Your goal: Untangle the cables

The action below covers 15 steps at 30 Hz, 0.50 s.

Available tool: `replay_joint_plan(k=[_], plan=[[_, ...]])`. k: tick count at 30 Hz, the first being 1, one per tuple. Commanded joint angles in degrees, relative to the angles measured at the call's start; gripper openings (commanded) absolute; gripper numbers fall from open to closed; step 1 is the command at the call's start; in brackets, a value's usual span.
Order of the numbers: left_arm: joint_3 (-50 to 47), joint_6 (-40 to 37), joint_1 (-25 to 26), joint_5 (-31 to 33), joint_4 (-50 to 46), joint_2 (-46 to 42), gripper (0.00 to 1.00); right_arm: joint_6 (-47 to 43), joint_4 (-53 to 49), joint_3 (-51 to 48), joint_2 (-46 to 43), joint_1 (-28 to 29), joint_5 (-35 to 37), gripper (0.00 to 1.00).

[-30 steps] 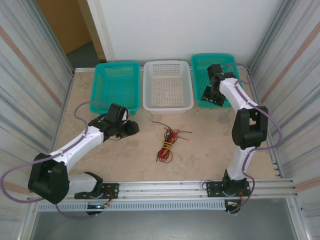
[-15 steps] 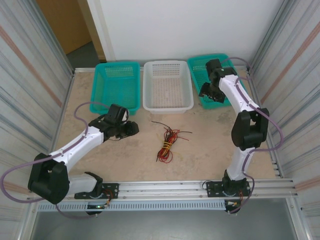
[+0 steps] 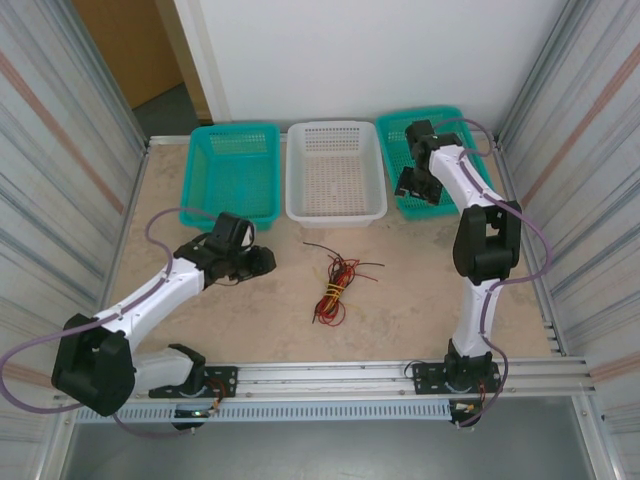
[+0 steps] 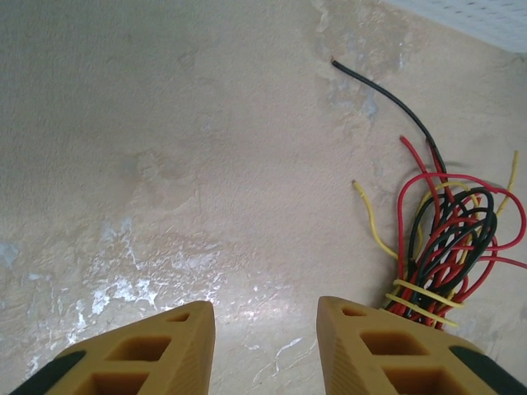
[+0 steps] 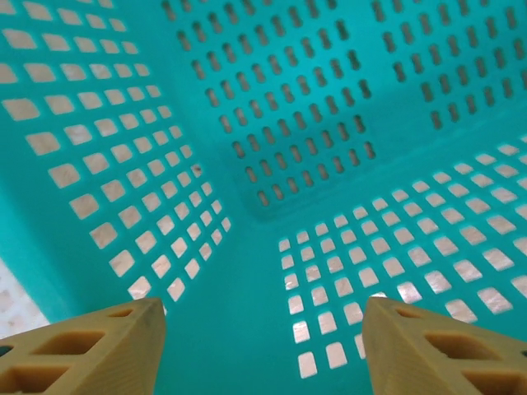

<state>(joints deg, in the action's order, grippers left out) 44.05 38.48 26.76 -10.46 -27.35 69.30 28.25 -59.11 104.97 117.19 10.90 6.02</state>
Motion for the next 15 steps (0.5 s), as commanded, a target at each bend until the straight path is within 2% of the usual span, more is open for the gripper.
replay_joint_plan(k=[1,6,12,15], plan=[[-0.2,0.7,0.5,-0.1,-1.0,-1.1,0.39,0.3,-0.7,-0.7,-1.8,0.4,-3.8,0.6],[-0.5,0.8,0.5,0.0,-1.3,-1.4,0.38,0.4,-0.9,-1.0,-1.7,0.7,-4.8,0.59],[-0.7,0.7,0.5,-0.4,-1.3,-1.0,0.38,0.6,-3.1,1.3,-2.3,0.9,-2.7,0.58],[-0.6,0.8,0.5,-0.4,-1.3,-1.2,0.38,0.2,-4.9,4.3,-4.0,2.3,-0.1,0.62]])
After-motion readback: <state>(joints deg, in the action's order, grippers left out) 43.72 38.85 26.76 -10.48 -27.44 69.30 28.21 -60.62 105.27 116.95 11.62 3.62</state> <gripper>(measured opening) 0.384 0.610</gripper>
